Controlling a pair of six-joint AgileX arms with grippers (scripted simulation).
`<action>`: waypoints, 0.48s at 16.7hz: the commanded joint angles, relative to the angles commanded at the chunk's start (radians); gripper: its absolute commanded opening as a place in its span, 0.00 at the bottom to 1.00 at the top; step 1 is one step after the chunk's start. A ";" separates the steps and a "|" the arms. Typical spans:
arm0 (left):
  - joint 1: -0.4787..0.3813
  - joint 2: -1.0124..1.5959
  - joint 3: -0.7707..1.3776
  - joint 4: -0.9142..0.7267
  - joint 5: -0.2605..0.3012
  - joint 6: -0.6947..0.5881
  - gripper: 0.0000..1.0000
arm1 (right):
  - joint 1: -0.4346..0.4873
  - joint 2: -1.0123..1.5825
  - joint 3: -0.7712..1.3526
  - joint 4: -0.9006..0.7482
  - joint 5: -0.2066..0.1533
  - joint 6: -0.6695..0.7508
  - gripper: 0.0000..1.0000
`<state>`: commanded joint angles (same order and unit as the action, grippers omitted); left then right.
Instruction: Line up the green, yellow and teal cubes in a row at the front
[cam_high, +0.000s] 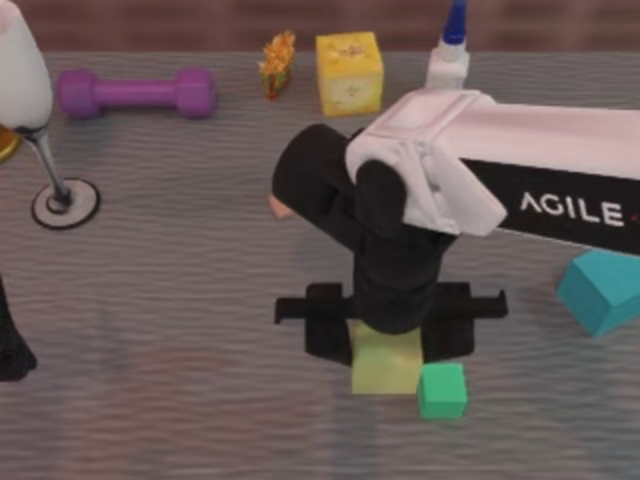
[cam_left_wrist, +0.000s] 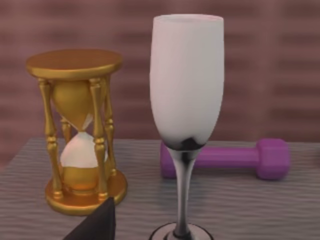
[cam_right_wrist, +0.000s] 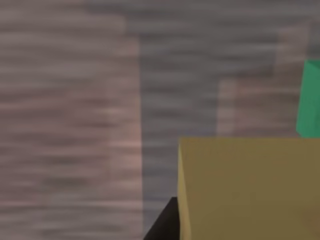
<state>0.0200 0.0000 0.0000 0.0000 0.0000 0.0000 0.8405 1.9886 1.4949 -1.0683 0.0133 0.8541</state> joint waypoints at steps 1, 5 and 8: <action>0.000 0.000 0.000 0.000 0.000 0.000 1.00 | 0.009 -0.009 -0.009 0.004 0.000 0.009 0.00; 0.000 0.000 0.000 0.000 0.000 0.000 1.00 | 0.006 -0.006 -0.008 0.002 -0.001 0.011 0.00; 0.000 0.000 0.000 0.000 0.000 0.000 1.00 | 0.006 0.008 -0.036 0.044 0.000 0.010 0.00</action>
<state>0.0200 0.0000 0.0000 0.0000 0.0000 0.0000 0.8466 1.9968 1.4589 -1.0246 0.0130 0.8645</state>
